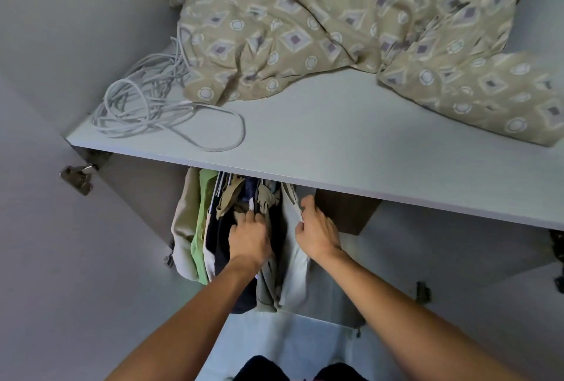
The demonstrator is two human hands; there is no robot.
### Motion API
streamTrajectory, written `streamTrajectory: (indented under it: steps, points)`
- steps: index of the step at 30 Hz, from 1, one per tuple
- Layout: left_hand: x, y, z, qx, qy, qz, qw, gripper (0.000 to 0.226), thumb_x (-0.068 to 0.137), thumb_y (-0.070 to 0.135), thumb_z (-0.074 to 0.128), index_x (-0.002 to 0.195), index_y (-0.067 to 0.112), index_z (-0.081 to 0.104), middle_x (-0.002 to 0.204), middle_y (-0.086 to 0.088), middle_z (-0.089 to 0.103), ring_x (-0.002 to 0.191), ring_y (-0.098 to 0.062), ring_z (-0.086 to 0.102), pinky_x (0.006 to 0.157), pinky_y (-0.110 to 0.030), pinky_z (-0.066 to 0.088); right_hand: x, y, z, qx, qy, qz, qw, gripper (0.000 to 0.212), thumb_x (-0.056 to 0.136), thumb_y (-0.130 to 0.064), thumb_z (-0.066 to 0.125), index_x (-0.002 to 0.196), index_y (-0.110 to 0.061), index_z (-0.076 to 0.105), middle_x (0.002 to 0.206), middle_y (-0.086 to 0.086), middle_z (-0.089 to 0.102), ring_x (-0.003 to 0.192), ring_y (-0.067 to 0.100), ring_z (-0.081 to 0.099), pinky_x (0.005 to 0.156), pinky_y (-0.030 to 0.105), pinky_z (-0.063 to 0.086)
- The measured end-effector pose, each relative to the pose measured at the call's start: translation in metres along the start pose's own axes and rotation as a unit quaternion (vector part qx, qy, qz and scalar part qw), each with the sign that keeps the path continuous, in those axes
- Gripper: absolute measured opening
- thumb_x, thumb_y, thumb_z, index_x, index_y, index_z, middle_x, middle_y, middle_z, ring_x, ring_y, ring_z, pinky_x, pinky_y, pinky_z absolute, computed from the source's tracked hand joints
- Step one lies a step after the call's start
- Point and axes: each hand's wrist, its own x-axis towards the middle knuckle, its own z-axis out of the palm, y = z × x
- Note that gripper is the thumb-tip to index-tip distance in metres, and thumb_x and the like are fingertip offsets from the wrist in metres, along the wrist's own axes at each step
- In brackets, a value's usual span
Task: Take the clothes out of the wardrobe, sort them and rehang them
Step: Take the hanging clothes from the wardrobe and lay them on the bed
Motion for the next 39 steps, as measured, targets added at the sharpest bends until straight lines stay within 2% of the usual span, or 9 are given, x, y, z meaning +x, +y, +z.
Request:
streamTrajectory:
  steps: [3,8,13,18,22,27,32,35,39]
  points:
    - [-0.003,0.01,0.002,-0.066,-0.013,-0.028,0.997,0.037,0.091,0.014,0.062,0.125,0.008,0.051,0.122,-0.013,0.065,0.127,-0.032,0.056,0.089,-0.039,0.052,0.008,0.003,-0.003,0.076,-0.016,0.078,0.994,0.035,0.094,-0.013,0.053,0.126,-0.018,0.04,0.125,0.012,0.066,0.11,0.045,0.064,0.09,0.043,0.052]
    - [0.002,0.028,-0.004,-0.142,-0.032,-0.066,0.987,0.038,0.089,0.003,0.059,0.126,0.005,0.046,0.109,-0.016,0.07,0.103,-0.039,0.07,0.071,-0.038,0.049,0.021,0.006,-0.003,0.057,-0.05,0.081,0.994,0.018,0.105,-0.026,0.049,0.118,-0.013,0.047,0.121,0.021,0.066,0.113,0.046,0.063,0.086,0.042,0.049]
    - [0.007,0.04,-0.003,-0.194,-0.026,-0.085,0.977,0.028,0.096,0.005,0.051,0.123,0.005,0.044,0.108,-0.017,0.069,0.1,-0.04,0.069,0.071,-0.04,0.047,0.02,0.013,0.0,0.042,-0.031,0.063,0.997,0.027,0.11,-0.039,0.042,0.12,-0.014,0.047,0.114,0.02,0.069,0.108,0.044,0.065,0.077,0.042,0.046]
    - [0.013,0.04,0.015,-0.275,0.033,-0.093,0.956,0.009,0.108,0.02,0.04,0.112,0.011,0.042,0.097,-0.016,0.07,0.085,-0.04,0.067,0.069,-0.044,0.048,0.015,0.014,0.002,0.08,0.017,0.03,0.996,0.028,0.108,-0.04,0.042,0.093,-0.018,0.046,0.093,0.019,0.07,0.09,0.044,0.067,0.072,0.045,0.054]
    - [0.007,0.044,0.023,-0.318,0.089,-0.11,0.938,0.009,0.11,0.022,0.04,0.107,0.014,0.043,0.085,-0.007,0.063,0.074,-0.031,0.061,0.068,-0.045,0.05,0.009,0.017,0.005,0.123,0.039,0.026,0.991,0.029,0.108,-0.037,0.044,0.088,-0.017,0.046,0.084,0.02,0.067,0.083,0.045,0.065,0.072,0.049,0.056]
    - [-0.011,0.045,0.025,-0.362,0.128,-0.092,0.919,0.023,0.113,0.031,0.037,0.099,0.015,0.045,0.071,-0.005,0.059,0.061,-0.027,0.062,0.057,-0.043,0.05,-0.001,0.019,0.003,0.164,0.077,0.021,0.983,0.029,0.107,-0.034,0.048,0.083,-0.02,0.042,0.072,0.016,0.06,0.073,0.044,0.062,0.064,0.046,0.052]
    - [-0.026,0.046,0.021,-0.382,0.165,-0.065,0.907,0.024,0.113,0.028,0.038,0.093,0.016,0.042,0.064,-0.004,0.053,0.047,-0.018,0.052,0.047,-0.026,0.032,-0.017,0.014,-0.01,0.161,0.102,-0.006,0.982,0.032,0.107,-0.033,0.049,0.079,-0.023,0.037,0.057,-0.003,0.04,0.059,0.037,0.051,0.056,0.043,0.045]
    - [-0.034,0.042,0.018,-0.392,0.176,-0.033,0.903,0.023,0.113,0.028,0.037,0.092,0.016,0.041,0.062,-0.005,0.051,0.045,-0.018,0.049,0.046,-0.028,0.029,-0.034,0.009,-0.012,0.16,0.125,-0.005,0.979,0.031,0.107,-0.037,0.049,0.081,-0.024,0.039,0.057,-0.003,0.041,0.059,0.037,0.054,0.056,0.043,0.045]
    - [-0.06,0.019,0.015,-0.392,0.178,0.02,0.902,0.02,0.112,0.026,0.037,0.095,0.017,0.041,0.06,-0.003,0.05,0.044,-0.019,0.046,0.045,-0.032,0.029,-0.063,-0.005,-0.013,0.149,0.156,0.009,0.976,0.039,0.107,-0.033,0.049,0.073,-0.028,0.032,0.055,-0.007,0.04,0.052,0.023,0.043,0.055,0.041,0.04]
